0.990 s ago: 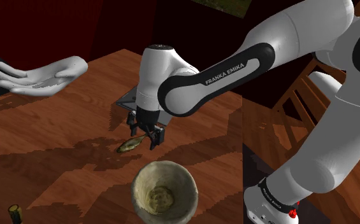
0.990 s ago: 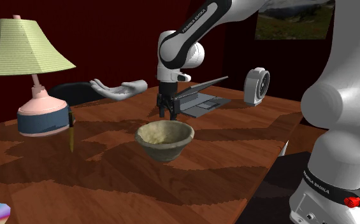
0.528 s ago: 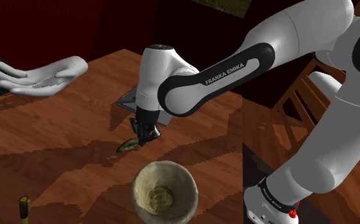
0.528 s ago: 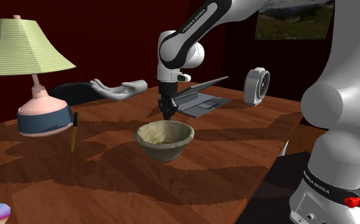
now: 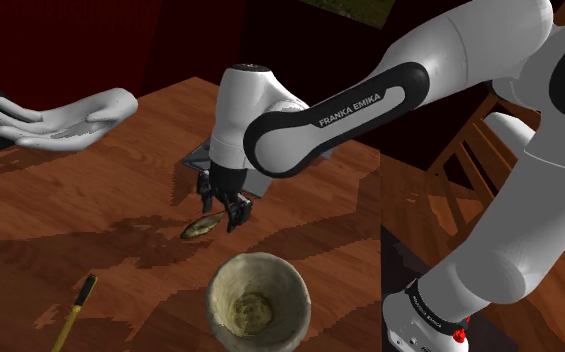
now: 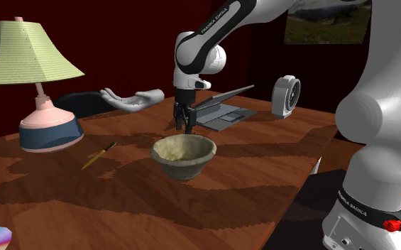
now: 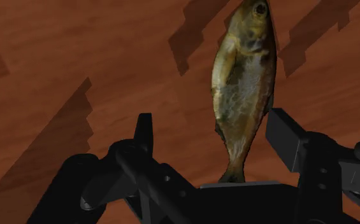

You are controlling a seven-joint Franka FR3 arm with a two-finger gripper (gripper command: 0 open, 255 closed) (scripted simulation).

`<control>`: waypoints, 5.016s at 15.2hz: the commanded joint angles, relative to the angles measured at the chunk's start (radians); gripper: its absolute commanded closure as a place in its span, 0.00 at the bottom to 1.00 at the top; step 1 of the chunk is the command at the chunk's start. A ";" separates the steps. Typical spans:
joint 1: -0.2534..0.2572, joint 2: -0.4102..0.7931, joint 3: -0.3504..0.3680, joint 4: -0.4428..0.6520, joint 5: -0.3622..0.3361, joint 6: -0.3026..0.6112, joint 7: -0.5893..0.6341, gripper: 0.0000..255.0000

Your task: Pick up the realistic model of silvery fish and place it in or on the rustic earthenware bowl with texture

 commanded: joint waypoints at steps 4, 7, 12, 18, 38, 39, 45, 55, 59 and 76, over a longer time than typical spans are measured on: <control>0.025 0.042 -0.018 0.053 0.001 0.019 0.092 0.00; 0.041 0.072 -0.032 0.045 -0.025 0.052 0.110 0.00; 0.057 0.100 -0.045 0.040 -0.048 0.081 0.125 0.00; 0.057 0.099 -0.045 0.040 -0.048 0.081 0.125 1.00; 0.012 -0.007 0.005 0.079 0.040 -0.045 0.082 1.00; 0.009 -0.016 0.008 0.084 0.047 -0.057 0.078 1.00; -0.008 -0.066 0.023 0.118 0.087 -0.130 0.059 1.00; -0.026 -0.134 0.034 0.194 0.137 -0.257 0.039 1.00; -0.031 -0.186 0.044 0.183 0.176 -0.283 0.032 1.00; 0.197 -0.755 0.060 -0.194 0.612 -0.336 0.051 1.00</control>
